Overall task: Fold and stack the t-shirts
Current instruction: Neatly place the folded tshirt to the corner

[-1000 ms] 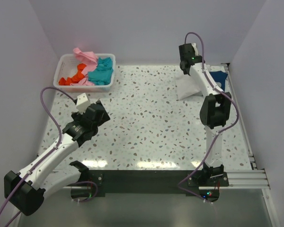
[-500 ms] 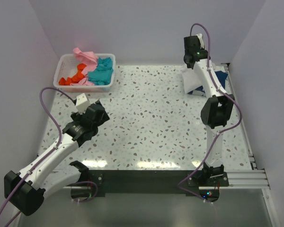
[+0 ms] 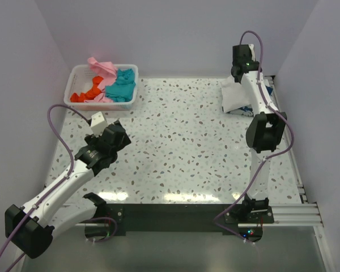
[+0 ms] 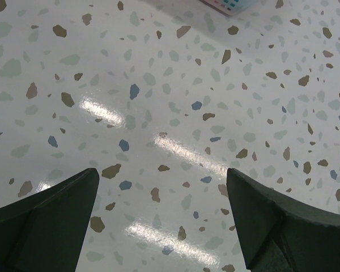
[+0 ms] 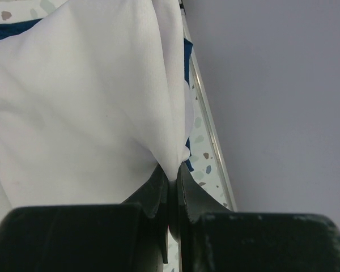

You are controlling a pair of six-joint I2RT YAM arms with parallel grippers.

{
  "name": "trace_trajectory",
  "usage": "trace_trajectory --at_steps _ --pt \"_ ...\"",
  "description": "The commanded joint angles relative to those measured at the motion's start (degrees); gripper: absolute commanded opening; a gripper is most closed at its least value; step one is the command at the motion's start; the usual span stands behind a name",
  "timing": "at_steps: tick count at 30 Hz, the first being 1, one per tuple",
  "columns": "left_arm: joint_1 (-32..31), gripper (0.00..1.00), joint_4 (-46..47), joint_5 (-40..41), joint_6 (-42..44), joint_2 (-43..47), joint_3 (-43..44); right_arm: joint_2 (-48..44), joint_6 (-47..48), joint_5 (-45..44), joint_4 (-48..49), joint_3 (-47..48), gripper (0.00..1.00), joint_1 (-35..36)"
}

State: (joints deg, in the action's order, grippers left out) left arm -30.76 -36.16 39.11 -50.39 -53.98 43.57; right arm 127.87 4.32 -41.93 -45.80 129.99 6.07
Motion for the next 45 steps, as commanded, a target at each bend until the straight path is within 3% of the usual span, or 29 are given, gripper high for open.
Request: trace_trajectory --at_steps 1,9,19,23,25,27,29,31,33,39,45 --pt "0.4 1.00 -0.3 2.1 -1.0 0.2 0.9 -1.0 -2.2 1.5 0.6 -1.3 0.00 -1.4" --pt "0.4 1.00 -0.7 2.3 -0.9 -0.2 1.0 2.6 -9.2 5.5 -1.9 -3.4 0.00 -5.3" --pt "0.4 1.00 -0.6 2.2 -1.2 -0.7 1.0 4.0 -9.8 7.9 -0.5 -5.5 0.02 -8.6" --pt "0.4 1.00 -0.8 2.1 -1.2 -0.7 1.1 5.2 -9.9 7.9 -1.0 -4.9 0.14 -9.1" --pt "0.4 1.00 -0.8 2.0 -1.2 -0.7 1.2 6.2 -10.5 7.8 -2.3 -3.8 0.32 -9.5" --pt "0.4 1.00 -0.8 2.0 -1.1 -0.7 1.3 6.5 -10.9 8.2 -3.8 -2.5 0.40 -9.6" --pt "0.4 1.00 -1.0 2.0 -1.2 -0.6 1.3 6.0 -10.8 9.2 -4.4 -1.9 0.54 -9.6" --pt "0.4 1.00 -1.0 2.0 -1.2 -0.7 1.3 3.9 -10.3 12.6 -4.1 -1.8 0.59 -9.5" --pt "0.4 1.00 -0.9 1.9 -1.1 -0.5 1.3 2.0 -9.5 14.9 -3.3 -2.5 0.74 -9.5" --pt "0.4 1.00 -0.4 1.7 -0.9 -0.6 1.3 -4.8 -8.1 26.8 0.5 -6.2 0.75 -8.2" --pt "0.4 1.00 1.2 0.9 0.0 -1.3 1.3 -3.3 -5.0 23.6 4.0 -6.1 0.77 -1.5"
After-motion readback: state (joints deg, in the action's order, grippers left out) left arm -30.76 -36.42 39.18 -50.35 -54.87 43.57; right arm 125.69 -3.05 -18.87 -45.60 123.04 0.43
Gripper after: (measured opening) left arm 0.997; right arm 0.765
